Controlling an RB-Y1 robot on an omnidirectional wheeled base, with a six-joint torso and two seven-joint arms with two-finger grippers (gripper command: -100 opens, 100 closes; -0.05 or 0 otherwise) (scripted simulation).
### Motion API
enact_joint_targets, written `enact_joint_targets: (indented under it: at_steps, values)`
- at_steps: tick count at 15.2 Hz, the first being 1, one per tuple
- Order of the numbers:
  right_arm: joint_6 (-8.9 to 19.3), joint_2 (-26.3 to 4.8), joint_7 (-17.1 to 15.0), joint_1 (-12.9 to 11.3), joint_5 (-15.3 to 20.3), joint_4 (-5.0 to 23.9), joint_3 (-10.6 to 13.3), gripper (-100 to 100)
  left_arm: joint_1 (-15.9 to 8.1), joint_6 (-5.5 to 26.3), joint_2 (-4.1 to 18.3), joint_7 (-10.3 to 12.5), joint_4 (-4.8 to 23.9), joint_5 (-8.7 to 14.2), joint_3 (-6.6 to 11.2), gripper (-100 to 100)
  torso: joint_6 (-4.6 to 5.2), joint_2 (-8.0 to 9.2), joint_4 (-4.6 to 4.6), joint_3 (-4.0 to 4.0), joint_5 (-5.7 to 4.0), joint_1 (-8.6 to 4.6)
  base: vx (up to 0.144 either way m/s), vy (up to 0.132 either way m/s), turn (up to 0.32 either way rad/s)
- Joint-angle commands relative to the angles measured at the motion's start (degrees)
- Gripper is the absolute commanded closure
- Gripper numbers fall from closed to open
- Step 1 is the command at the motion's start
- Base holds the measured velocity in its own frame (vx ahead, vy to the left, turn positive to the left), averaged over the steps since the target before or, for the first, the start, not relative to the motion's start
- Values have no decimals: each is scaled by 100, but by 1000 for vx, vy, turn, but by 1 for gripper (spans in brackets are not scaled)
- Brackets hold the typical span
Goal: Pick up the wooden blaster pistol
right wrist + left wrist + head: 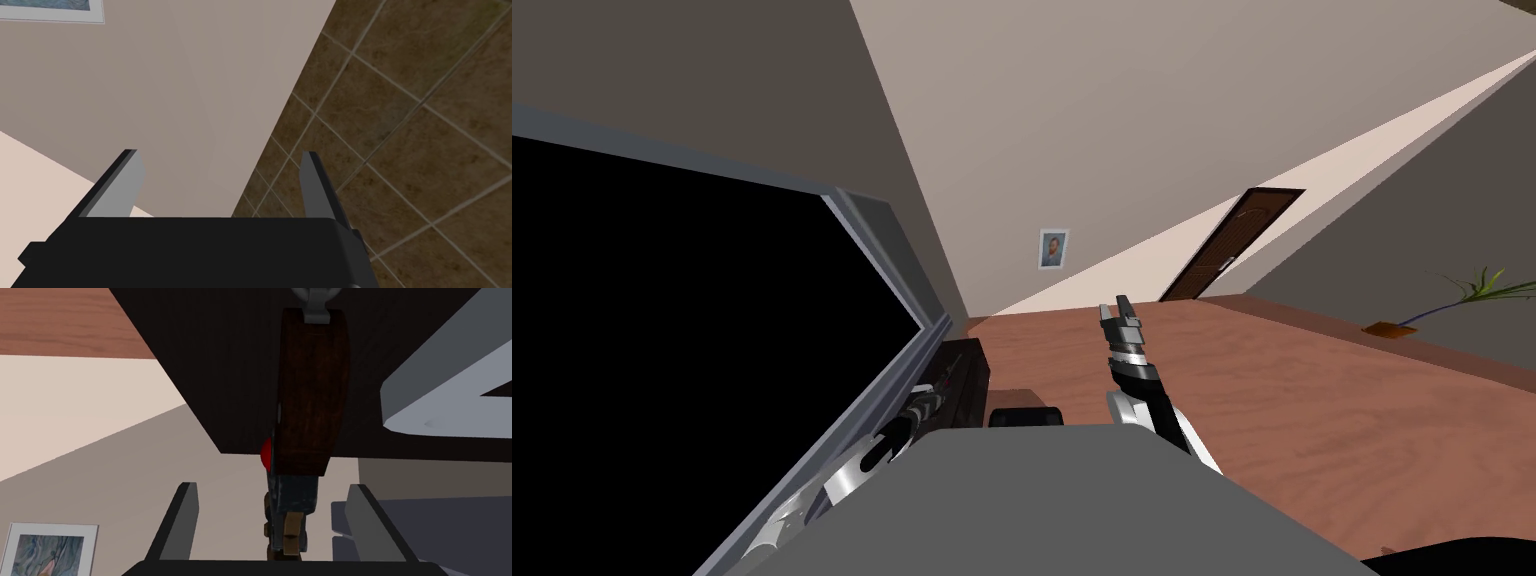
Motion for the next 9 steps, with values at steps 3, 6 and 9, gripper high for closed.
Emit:
enact_joint_targets:
  at_steps: [3, 6, 9]
  values:
    - [0, 0, 0, 0, 0, 0, 0, 0, 3, 17, 5, 1, 11, 1, 13, 100, 10, 2, 1, 1, 8, -1, 1, 3, 24]
    - [0, 0, 0, 0, 0, 0, 0, 0, 114, 67, 124, -10, -210, 70, -9, 100, 39, 9, 6, 8, 33, 25, -5, -9, 39]
    - [0, 0, 0, 0, 0, 0, 0, 0, 129, 81, 168, -7, -259, 101, -21, 100, 36, 14, 5, 10, 28, 23, -9, -15, 33]
